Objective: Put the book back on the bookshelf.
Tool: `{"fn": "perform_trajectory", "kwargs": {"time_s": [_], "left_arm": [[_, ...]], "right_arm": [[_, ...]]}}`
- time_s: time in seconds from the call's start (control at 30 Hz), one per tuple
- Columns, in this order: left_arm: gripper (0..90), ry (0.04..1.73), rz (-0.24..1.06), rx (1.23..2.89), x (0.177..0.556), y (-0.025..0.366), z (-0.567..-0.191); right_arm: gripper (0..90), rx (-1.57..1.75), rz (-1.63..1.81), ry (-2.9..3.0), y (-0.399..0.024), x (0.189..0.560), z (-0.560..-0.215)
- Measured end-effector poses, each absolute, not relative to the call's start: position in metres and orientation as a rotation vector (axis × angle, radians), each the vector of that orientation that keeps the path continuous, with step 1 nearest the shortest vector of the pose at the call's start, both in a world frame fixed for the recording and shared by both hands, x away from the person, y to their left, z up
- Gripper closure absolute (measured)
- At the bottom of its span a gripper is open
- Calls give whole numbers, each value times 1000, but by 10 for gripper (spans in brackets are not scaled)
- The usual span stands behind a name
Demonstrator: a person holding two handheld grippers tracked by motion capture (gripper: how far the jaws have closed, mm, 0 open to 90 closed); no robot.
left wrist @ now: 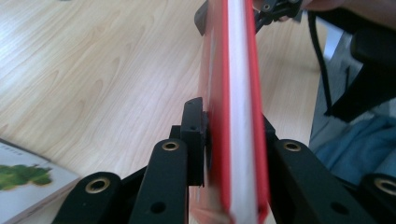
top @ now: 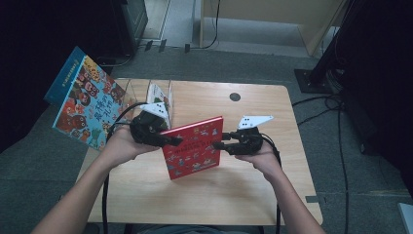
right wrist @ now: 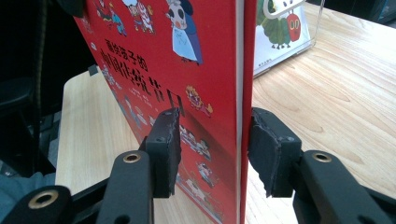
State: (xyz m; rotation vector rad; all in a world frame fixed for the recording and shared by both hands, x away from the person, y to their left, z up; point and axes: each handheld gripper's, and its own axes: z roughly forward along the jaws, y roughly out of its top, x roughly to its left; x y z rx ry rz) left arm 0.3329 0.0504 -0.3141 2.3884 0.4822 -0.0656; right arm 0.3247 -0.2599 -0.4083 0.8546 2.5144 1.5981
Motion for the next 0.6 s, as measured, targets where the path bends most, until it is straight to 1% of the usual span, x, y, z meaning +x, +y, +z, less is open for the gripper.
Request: {"fn": "perform_trajectory", "kwargs": {"time_s": [0.13,0.33,0.47,0.6], "left_arm": [[753,457,-26,2483,337,37,-299],[751,430,-57,2608,347,16,-291],[772,460,-95,2656,353,5,-292],[792,523,-110,2676,355,6,-290]], "right_arm": [[544,858,1602,2509,-259,325,-408],[538,849,1611,2507,-257,324,-408],[528,842,1606,2510,-256,324,-408],[517,838,1582,2506,-259,323,-409]]}}
